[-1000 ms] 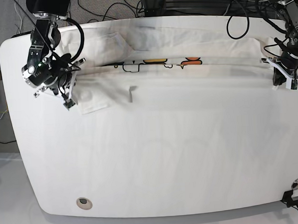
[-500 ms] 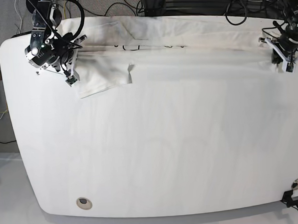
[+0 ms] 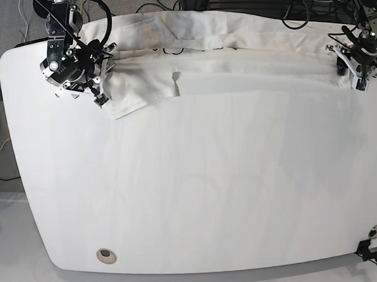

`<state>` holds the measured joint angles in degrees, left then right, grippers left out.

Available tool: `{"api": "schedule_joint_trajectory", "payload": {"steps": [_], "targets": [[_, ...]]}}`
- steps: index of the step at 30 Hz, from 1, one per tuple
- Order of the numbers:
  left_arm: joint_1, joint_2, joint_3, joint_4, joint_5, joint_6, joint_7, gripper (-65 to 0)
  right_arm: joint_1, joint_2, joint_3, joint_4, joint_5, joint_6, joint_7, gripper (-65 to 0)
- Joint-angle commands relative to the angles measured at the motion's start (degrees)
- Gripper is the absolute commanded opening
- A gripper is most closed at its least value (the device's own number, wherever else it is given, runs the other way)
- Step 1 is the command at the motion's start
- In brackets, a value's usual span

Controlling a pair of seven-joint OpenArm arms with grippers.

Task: Fold the T-shirt properly
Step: 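Lift the hem with both grippers and fold it over onto the collar, then open both grippers and settle them at the folded edge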

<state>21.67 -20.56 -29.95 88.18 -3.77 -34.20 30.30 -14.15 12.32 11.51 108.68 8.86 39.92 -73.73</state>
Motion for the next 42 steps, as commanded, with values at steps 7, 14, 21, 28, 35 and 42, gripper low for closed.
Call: {"api": "schedule_joint_trajectory", "payload": {"steps": [7, 14, 21, 28, 35, 42], "targets": [[-2.1, -1.1, -3.6, 0.9, 0.7, 0.2, -0.2, -38.6, 1.3, 4.3, 0.2, 1.0, 0.1, 0.1, 2.0, -29.5], [-1.9, -1.0, -6.3, 0.9, 0.7, 0.2, -0.2, -38.6, 4.0, 4.0, 0.2, -0.4, 0.1, 0.1, 3.1, -29.5], [-1.8, -0.8, -8.3, 2.5, 0.3, 0.1, -0.2, -38.6, 8.7, 4.0, 0.3, -1.1, 0.2, 0.1, 4.2, -29.5], [-3.8, 2.2, -7.9, 12.1, -1.5, -0.1, -0.1, -38.6, 12.1, 3.9, 0.3, 0.7, 0.5, 0.1, 3.8, -29.5], [-5.3, 2.1, -7.5, 17.0, -2.3, -0.1, 7.3, -38.6, 10.5, 3.2, 3.6, 4.7, 2.6, 0.1, -1.5, -29.5], [-3.6, 2.8, -7.2, 17.0, -2.3, -0.1, 7.3, -38.6, 7.6, 1.6, 14.6, 4.7, 21.4, 0.1, -6.3, -29.5]]}}
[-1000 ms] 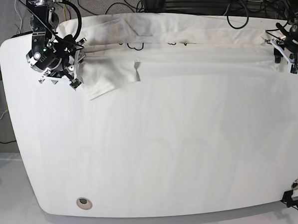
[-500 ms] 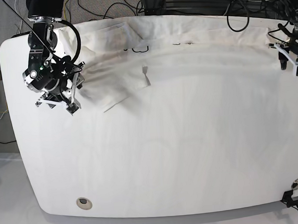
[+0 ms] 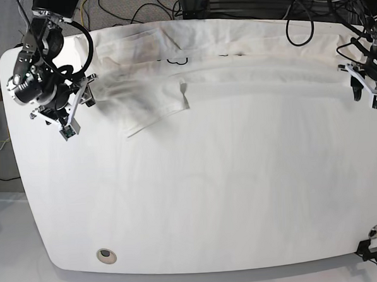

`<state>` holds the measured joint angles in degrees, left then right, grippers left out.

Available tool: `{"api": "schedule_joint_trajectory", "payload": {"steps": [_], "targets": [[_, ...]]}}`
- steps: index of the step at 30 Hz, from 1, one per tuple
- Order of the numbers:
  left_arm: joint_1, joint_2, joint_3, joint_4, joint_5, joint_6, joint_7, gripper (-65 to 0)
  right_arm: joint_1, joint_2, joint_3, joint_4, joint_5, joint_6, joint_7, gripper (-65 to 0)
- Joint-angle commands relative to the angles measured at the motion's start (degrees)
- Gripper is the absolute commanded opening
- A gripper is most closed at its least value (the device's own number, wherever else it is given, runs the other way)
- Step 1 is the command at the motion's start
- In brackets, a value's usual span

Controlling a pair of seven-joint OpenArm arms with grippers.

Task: Fold the T-shirt properly
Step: 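Open both grippers and settle them at the folded edge, then move the right gripper to the shirt's sleeve end and grasp it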

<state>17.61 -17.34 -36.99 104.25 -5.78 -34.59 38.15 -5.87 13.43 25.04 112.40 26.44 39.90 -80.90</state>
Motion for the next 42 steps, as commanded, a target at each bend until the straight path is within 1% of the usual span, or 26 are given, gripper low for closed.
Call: {"api": "schedule_joint_trajectory", "payload": {"steps": [1, 4, 7, 9, 13, 14, 15, 16, 18, 19, 21, 24, 26, 28, 30, 32, 34, 38, 42], "targets": [[0.5, 0.3, -0.1, 0.9, -0.2, 0.3, -0.6, -38.6, -1.4, 0.5, 1.7, 1.0, 6.0, 0.1, 0.9, -29.5], [0.7, 0.8, -0.1, 0.9, -0.2, 0.3, -0.6, -38.6, -3.8, 0.5, 2.6, 1.0, 11.2, 0.1, 0.9, -29.5], [1.8, 2.8, -0.1, 0.9, -0.2, 0.3, -0.6, -38.6, -6.1, 0.5, 2.7, 1.0, 17.2, 0.1, 0.9, -29.5], [2.0, 3.8, 1.2, 0.9, -0.2, 0.3, -0.6, -38.6, -7.9, 0.5, 2.7, 0.9, 21.4, 0.1, 0.9, -29.5], [4.8, 7.5, 1.6, 1.7, -0.2, 0.3, -0.6, -38.8, -10.7, 0.5, 2.5, 0.9, 26.6, 0.1, 0.9, -29.5], [5.4, 8.8, 1.7, 1.7, -0.2, 0.2, -0.6, -40.0, -11.6, 0.5, 2.4, 0.9, 26.8, 0.1, 0.9, -29.5], [6.0, 9.7, 1.8, 1.7, -0.2, 0.2, -0.6, -43.7, -12.4, 0.5, 2.3, 0.9, 26.8, 0.1, 0.9, -29.5], [6.8, 10.4, 1.8, 1.7, -0.2, 0.2, -0.6, -49.2, -13.1, 0.4, 2.3, 0.8, 26.8, 0.1, 0.9, -29.5], [8.3, 11.0, 1.8, 1.6, -0.2, 0.2, -0.6, -63.8, -14.5, 0.4, 2.3, 0.8, 26.8, 0.1, 0.9, -29.9], [8.8, 11.3, 1.8, 1.6, -0.2, 0.2, -0.7, -65.0, -15.0, 0.4, 2.3, 0.5, 26.7, 0.1, 0.9, -31.4], [9.2, 12.2, 1.8, 1.4, 0.1, 0.2, -0.7, -65.0, -15.3, 0.4, 2.3, -1.4, 26.7, 0.1, 1.5, -37.7], [9.3, 12.6, 1.8, -0.8, 0.2, 0.2, -0.7, -65.0, -15.0, 0.4, 2.3, -6.7, 26.6, 0.1, 1.8, -50.8], [9.0, 12.6, 1.8, -3.3, 0.2, 0.2, -0.7, -65.0, -14.9, 0.8, 2.2, -9.6, 26.6, 0.1, 3.1, -58.2], [8.7, 12.5, 1.9, -5.9, 0.2, 0.3, -0.7, -65.0, -14.8, 0.9, 2.2, -11.9, 26.5, 0.1, 4.5, -62.9], [8.5, 12.5, 2.0, -8.3, 0.2, 0.3, -0.8, -65.0, -14.3, 2.0, 2.2, -14.2, 26.5, 0.1, 6.0, -64.9], [7.2, 12.5, 2.0, -10.1, 0.2, 0.3, -0.8, -65.0, -14.1, 3.0, 2.2, -16.8, 26.5, 0.1, 8.2, -65.0], [6.8, 12.5, 2.0, -12.0, 0.2, 0.3, -0.8, -65.0, -13.6, 4.6, 2.2, -18.9, 26.5, 0.1, 10.7, -65.0], [4.2, 12.5, 2.0, -13.5, 0.2, 0.3, -0.7, -65.0, -9.0, 7.7, 2.2, -25.8, 26.4, 0.1, 11.3, -65.0], [2.5, 12.5, 2.0, -13.6, 0.2, 0.5, -0.7, -65.0, -4.5, 9.1, 2.2, -29.7, 26.4, 0.1, 11.3, -65.0]]}}
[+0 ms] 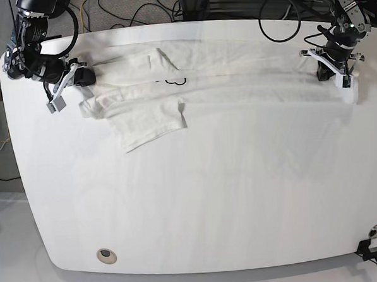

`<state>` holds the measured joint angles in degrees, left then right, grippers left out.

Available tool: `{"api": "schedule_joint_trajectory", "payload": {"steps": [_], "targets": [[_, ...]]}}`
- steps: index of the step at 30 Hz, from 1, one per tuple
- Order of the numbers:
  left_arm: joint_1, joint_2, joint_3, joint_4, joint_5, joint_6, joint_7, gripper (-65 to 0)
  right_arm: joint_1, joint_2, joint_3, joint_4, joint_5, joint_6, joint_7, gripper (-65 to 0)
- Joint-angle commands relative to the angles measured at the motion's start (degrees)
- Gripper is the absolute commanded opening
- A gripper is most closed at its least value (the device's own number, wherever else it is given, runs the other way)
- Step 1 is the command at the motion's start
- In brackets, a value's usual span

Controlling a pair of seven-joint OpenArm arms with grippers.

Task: Fold the T-shirt properly
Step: 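Move the right gripper to the shirt's sleeve end and grasp it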

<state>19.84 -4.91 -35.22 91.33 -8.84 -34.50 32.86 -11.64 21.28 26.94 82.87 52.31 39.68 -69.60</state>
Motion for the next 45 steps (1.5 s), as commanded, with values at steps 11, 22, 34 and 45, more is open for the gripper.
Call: {"api": "schedule_joint_trajectory", "payload": {"steps": [11, 22, 34, 45], "targets": [[-1.2, 1.2, 0.1, 1.1, 3.0, 0.4, 4.7, -65.0, 2.9, 1.3, 0.4, 1.0, 0.7, 0.3, 0.0, -65.0], [-2.0, 1.2, 0.2, 4.0, 3.2, 0.3, 4.7, -65.0, 6.5, 1.4, 0.8, 12.4, 0.9, 0.3, -5.2, -64.7], [-2.0, 1.2, 0.2, 3.8, 3.3, 0.3, 4.7, -65.0, 16.5, -1.5, 0.4, 13.5, 0.7, 0.3, -6.6, -28.7], [-2.0, 1.2, 0.2, 4.0, 3.1, 0.3, 4.7, -65.0, 25.5, -2.7, -3.5, -4.6, -7.6, 0.3, 0.6, -27.8]]}}
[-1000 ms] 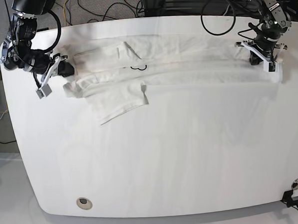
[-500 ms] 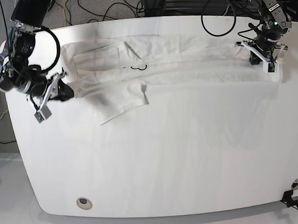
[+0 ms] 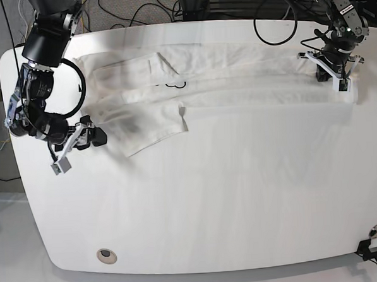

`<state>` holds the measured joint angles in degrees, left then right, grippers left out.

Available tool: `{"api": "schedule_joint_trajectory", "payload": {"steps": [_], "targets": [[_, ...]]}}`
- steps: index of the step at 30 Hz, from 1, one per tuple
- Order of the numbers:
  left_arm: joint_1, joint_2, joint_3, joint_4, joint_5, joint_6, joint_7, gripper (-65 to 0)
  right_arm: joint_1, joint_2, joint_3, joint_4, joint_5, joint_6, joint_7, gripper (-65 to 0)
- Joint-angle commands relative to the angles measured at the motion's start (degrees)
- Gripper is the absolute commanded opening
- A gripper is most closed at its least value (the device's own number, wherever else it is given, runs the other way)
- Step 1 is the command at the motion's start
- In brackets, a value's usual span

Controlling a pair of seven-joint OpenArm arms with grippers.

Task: Fold the T-shirt properly
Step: 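Move the right gripper to the shirt's sleeve end and grasp it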

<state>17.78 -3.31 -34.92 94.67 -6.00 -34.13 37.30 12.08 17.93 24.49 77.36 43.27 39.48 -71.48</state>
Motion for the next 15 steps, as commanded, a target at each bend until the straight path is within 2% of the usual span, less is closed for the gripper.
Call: {"api": "schedule_joint_trajectory", "payload": {"steps": [1, 4, 6, 10, 15], "targets": [[0.0, -0.4, -0.1, 0.8, 0.2, -0.1, 0.3, -65.0, 1.8, 0.7, -2.1, 0.9, 0.9, 0.5, 3.5, -27.8], [-0.1, -0.7, 0.0, 0.9, 0.2, -0.1, 0.3, -65.0, 1.8, 0.6, -5.3, 0.8, -2.2, 0.5, 7.2, -27.8], [-0.5, -0.7, 0.0, 0.9, 0.2, -0.1, 0.3, -65.0, 1.8, -0.7, -7.4, 0.2, -6.0, 0.5, 9.3, -27.8], [-0.8, -0.8, 0.0, 1.0, 0.2, -0.2, 0.3, -65.0, 2.5, -3.1, -7.5, -5.0, -13.8, 0.5, 12.2, -27.8], [-0.8, -0.8, 0.0, 1.0, 0.2, -0.2, 0.3, -65.0, 3.0, -3.3, -7.7, -12.5, -15.5, 0.5, 17.2, -27.8]]}}
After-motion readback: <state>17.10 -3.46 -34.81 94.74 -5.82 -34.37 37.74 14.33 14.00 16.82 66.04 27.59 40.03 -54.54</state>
